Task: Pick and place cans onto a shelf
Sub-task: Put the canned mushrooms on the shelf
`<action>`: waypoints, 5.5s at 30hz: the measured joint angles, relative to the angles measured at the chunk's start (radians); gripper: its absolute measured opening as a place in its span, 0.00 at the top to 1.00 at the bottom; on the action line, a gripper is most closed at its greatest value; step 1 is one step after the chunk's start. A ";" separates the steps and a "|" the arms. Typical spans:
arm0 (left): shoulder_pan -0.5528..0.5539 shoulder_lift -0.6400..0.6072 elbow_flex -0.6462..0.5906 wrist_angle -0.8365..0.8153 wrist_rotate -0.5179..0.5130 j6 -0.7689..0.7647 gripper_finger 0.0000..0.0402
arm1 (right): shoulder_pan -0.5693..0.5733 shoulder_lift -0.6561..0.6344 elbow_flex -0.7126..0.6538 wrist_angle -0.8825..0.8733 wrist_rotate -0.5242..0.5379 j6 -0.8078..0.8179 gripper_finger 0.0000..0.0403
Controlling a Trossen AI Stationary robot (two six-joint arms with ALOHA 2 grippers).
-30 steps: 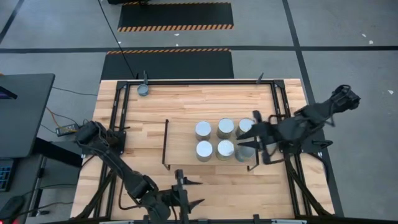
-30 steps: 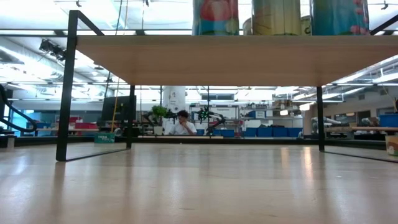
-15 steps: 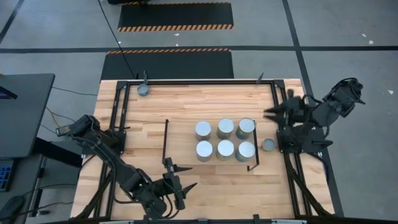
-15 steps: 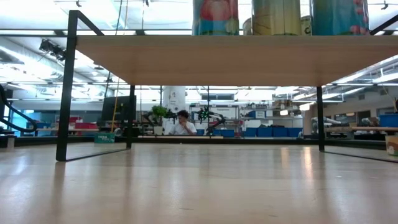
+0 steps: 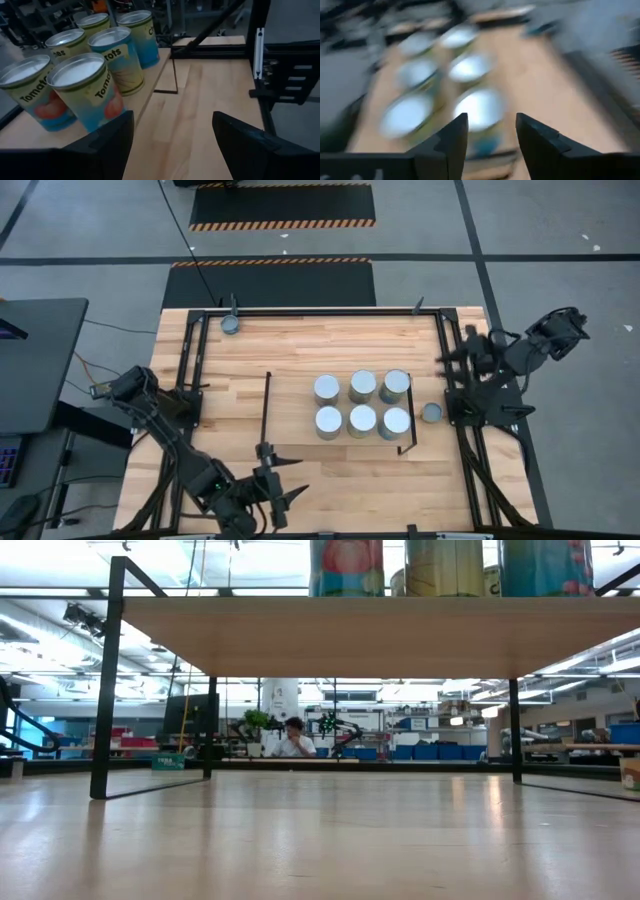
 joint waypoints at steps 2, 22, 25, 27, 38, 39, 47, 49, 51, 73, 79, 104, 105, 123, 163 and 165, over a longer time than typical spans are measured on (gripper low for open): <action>-0.007 0.000 0.000 0.001 0.000 -0.018 0.32 | 0.000 -0.021 -0.026 0.003 -0.156 0.002 0.55; 0.010 0.000 0.000 0.008 -0.018 -0.072 0.32 | 0.359 0.179 -0.334 0.112 -0.665 0.655 0.59; 0.016 0.000 0.000 0.006 -0.018 -0.072 0.32 | 0.458 0.237 -0.379 0.221 -0.603 0.704 0.59; 0.016 0.000 0.000 0.004 -0.017 -0.070 0.32 | 0.517 0.286 -0.392 0.283 -0.553 0.732 0.59; 0.016 0.002 0.000 0.002 -0.015 -0.045 0.32 | 0.616 0.617 -0.385 0.308 -0.279 0.869 0.59; 0.014 0.003 0.000 0.002 -0.015 -0.043 0.32 | 0.621 0.643 -0.385 0.297 -0.260 0.888 0.59; 0.001 0.003 0.000 -0.006 -0.013 -0.016 0.32 | 0.624 0.800 -0.384 0.107 -0.239 1.117 0.59; 0.002 0.003 0.001 -0.007 0.005 -0.011 0.32 | 0.610 0.834 -0.384 0.065 -0.238 1.120 0.59; 0.002 0.003 0.001 -0.007 0.021 -0.011 0.32 | 0.600 0.866 -0.384 0.017 -0.232 1.115 0.59; 0.001 0.003 0.001 -0.014 0.072 -0.009 0.32 | 0.501 1.063 -0.439 -0.115 -0.102 1.696 0.61; 0.001 0.003 0.001 -0.013 0.076 -0.020 0.32 | 0.472 1.032 -0.456 -0.134 -0.127 1.688 0.61; 0.001 0.003 0.001 0.009 0.128 -0.021 0.32 | 0.336 1.036 -0.444 -0.042 -0.272 1.474 0.61; 0.001 0.003 0.001 0.009 0.133 -0.024 0.32 | 0.341 1.030 -0.438 -0.034 -0.277 1.463 0.61; 0.002 0.003 0.001 0.010 0.135 -0.038 0.32 | 0.494 0.947 -0.184 -0.138 -0.161 0.996 0.59; 0.005 0.008 0.001 0.011 0.132 -0.098 0.32 | 0.241 0.705 -0.506 0.165 -0.180 0.264 0.27; 0.005 0.008 0.001 0.010 0.132 -0.099 0.32 | 0.242 0.699 -0.518 0.163 -0.180 0.278 0.27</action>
